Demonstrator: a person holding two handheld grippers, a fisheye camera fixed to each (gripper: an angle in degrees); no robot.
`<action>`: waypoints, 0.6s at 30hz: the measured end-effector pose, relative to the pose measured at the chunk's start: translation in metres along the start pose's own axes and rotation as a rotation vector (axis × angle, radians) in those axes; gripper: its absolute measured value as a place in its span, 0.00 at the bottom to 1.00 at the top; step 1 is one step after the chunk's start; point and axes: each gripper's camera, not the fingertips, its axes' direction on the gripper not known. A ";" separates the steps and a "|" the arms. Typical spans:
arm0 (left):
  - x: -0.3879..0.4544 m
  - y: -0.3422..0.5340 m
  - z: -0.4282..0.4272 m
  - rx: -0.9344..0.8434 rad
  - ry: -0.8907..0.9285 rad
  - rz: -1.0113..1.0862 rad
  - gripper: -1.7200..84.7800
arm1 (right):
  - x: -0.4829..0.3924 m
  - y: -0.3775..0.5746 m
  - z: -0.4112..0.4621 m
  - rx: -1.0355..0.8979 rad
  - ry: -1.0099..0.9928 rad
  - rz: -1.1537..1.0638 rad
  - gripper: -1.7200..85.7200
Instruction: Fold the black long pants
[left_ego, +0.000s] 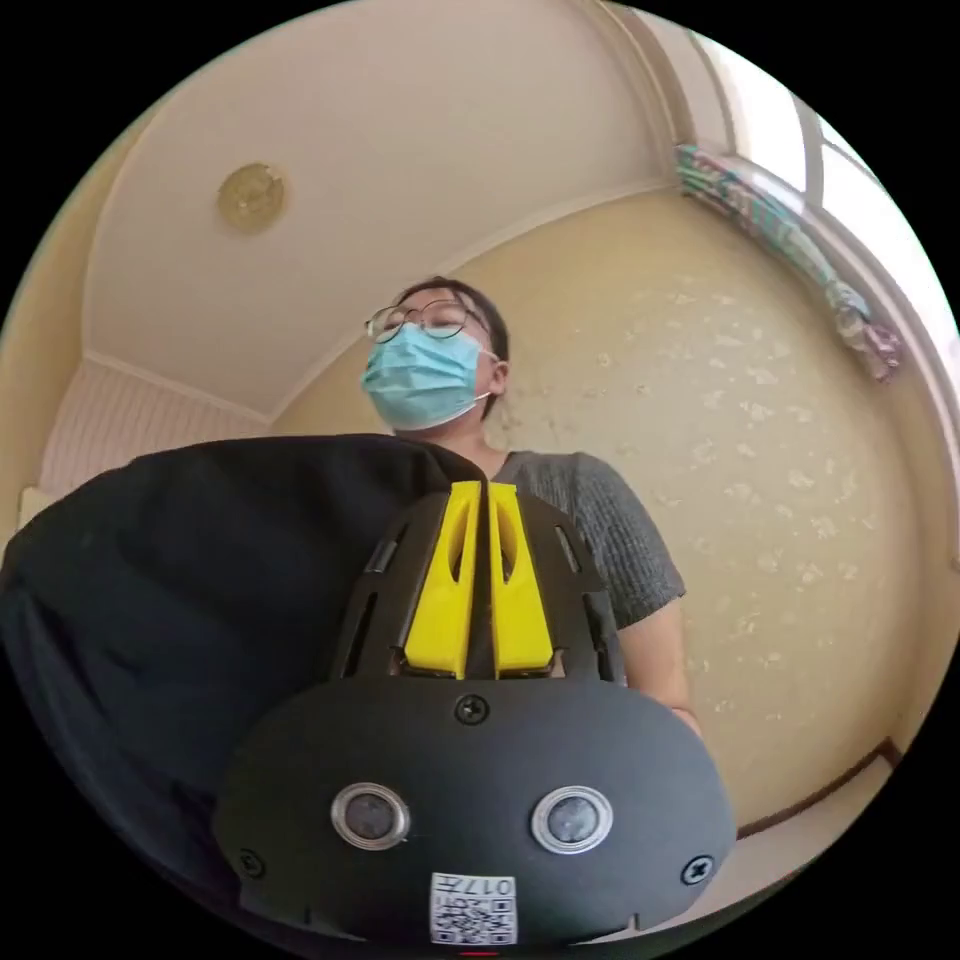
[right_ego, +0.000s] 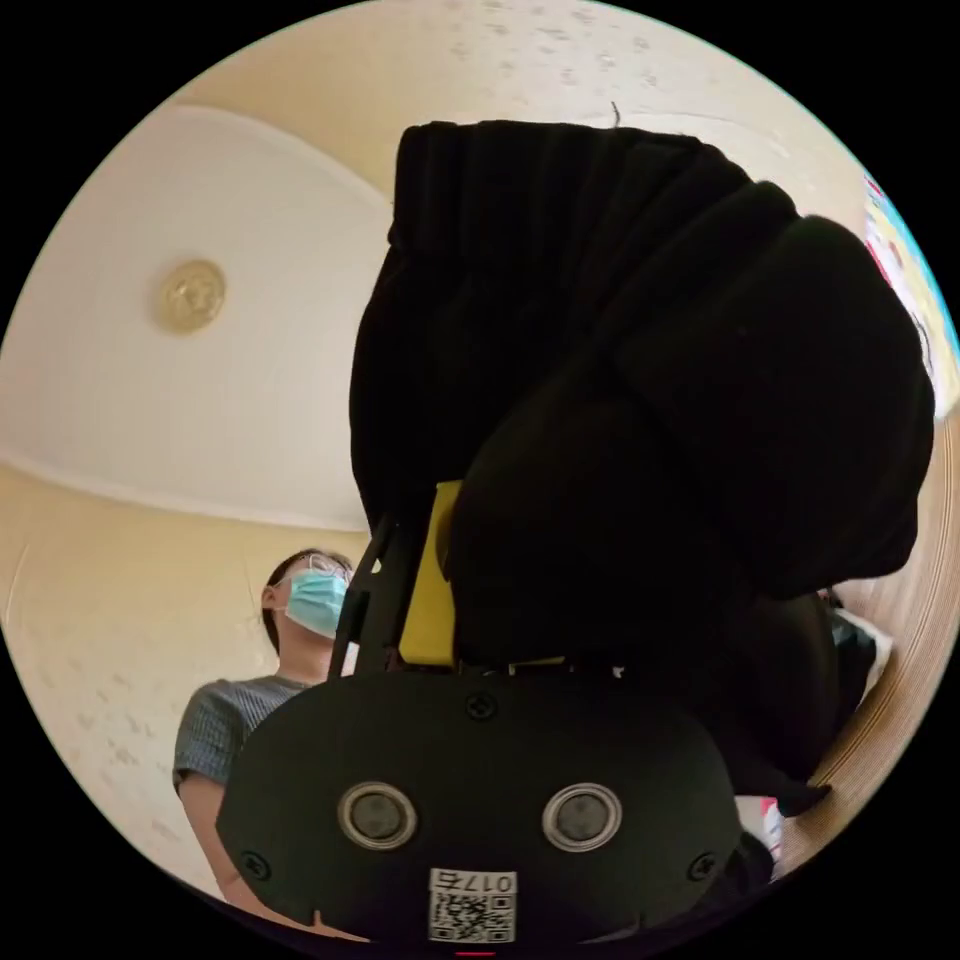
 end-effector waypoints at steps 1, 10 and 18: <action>-0.008 0.024 -0.024 0.000 -0.188 -0.120 0.02 | -0.016 -0.007 0.006 -0.047 0.017 -0.117 0.03; -0.122 0.190 -0.101 0.019 -0.836 -0.817 0.02 | -0.059 0.030 0.152 -0.590 0.970 -0.628 0.03; -0.229 0.155 -0.025 -0.113 -0.941 -0.577 0.20 | 0.053 0.075 0.221 -0.723 1.365 -0.524 0.02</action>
